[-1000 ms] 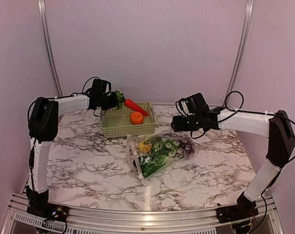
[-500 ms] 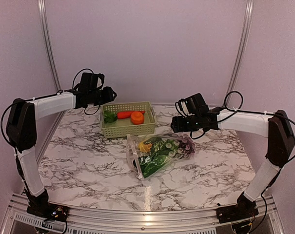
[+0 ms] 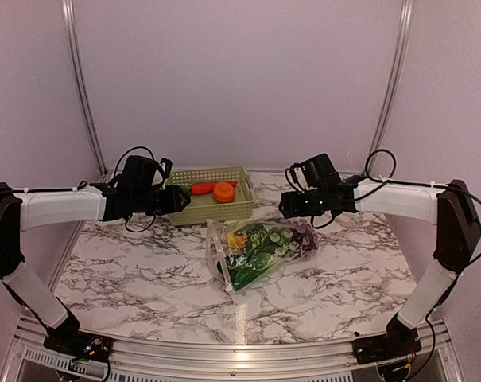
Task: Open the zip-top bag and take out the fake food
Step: Pick up the fake vegetable from the zipper food storage bag.
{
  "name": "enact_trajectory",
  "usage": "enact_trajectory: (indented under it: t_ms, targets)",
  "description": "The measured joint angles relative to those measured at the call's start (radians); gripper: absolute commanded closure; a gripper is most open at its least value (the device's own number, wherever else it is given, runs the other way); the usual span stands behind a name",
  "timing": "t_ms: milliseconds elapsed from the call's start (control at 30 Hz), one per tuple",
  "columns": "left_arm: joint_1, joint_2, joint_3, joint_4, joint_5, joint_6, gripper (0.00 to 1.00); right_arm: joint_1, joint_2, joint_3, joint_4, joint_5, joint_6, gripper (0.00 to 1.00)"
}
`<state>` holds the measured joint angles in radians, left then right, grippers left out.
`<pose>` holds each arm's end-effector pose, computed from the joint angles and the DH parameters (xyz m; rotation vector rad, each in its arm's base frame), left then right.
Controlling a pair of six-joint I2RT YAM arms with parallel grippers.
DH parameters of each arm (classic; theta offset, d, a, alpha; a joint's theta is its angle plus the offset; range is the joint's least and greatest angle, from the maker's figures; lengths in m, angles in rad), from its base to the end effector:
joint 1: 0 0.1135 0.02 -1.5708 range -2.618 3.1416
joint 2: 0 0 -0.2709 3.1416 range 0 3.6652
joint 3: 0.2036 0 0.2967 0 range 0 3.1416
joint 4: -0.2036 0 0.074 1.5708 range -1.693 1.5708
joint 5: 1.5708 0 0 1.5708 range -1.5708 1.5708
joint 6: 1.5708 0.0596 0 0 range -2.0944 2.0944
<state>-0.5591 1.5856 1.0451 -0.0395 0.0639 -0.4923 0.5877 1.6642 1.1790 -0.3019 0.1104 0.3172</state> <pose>0.3504 -0.2237 0.2131 0.1129 2.2252 -0.6657 0.3568 0.2298 0.2064 -0.2663 2.3586 0.3107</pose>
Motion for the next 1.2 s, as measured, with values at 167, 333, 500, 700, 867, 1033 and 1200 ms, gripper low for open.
enact_trajectory:
  t_ms: [167,333,500,700,867,1033,1200]
  targets:
    - [-0.081,-0.047,-0.110,0.050,-0.002,-0.051,0.62,0.032,0.000,0.000,-0.015,0.011,-0.011,0.31]
    - [-0.148,-0.047,-0.179,0.107,0.007,-0.110,0.63,0.090,0.000,0.003,-0.040,0.016,-0.019,0.32]
    - [-0.203,-0.015,-0.198,0.160,0.041,-0.141,0.61,0.109,-0.002,0.002,-0.064,0.019,-0.019,0.32]
    - [-0.254,0.051,-0.198,0.196,0.097,-0.144,0.56,0.109,-0.027,-0.029,-0.073,0.031,-0.014,0.33]
    - [-0.272,0.093,-0.198,0.207,0.151,-0.135,0.48,0.109,-0.046,-0.054,-0.085,0.035,-0.007,0.32]
    - [-0.280,0.101,-0.198,0.229,0.201,-0.121,0.43,0.109,-0.062,-0.063,-0.095,0.041,-0.002,0.32]
    - [-0.287,0.111,-0.198,0.268,0.259,-0.117,0.39,0.109,-0.069,-0.079,-0.100,0.042,0.005,0.31]
